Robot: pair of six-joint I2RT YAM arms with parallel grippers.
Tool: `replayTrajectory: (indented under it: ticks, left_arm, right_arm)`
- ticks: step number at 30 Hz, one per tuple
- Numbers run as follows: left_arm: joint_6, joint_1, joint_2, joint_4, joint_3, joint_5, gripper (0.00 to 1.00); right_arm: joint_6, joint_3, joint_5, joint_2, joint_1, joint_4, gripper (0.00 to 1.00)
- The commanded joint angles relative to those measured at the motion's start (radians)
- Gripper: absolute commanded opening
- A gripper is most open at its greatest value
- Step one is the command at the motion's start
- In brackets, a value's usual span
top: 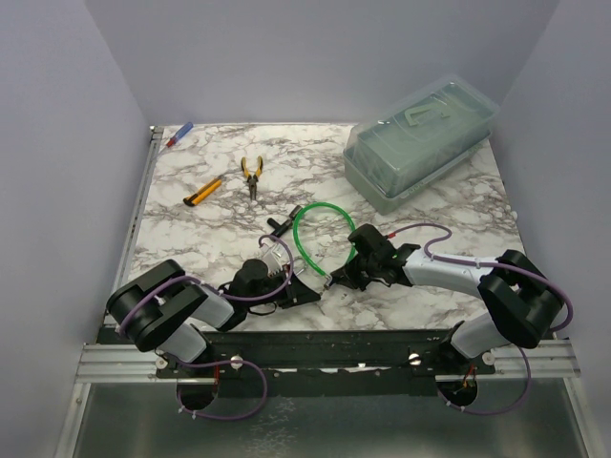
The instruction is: Unlock with the key
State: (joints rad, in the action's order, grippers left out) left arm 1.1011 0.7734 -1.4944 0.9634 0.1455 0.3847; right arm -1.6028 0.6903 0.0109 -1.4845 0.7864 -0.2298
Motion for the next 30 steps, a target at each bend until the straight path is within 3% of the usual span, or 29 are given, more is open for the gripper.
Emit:
replayTrajectory:
  ticks: [1, 30]
  left_arm:
    - [-0.006, -0.006, -0.017, 0.037, 0.013, -0.025, 0.00]
    - [0.048, -0.029, -0.039, 0.075, 0.019, -0.033, 0.00]
  right_arm:
    - [0.006, -0.006, 0.013, 0.026, 0.004, 0.024, 0.00]
    - [0.021, -0.003, 0.042, 0.039, 0.004, 0.058, 0.00]
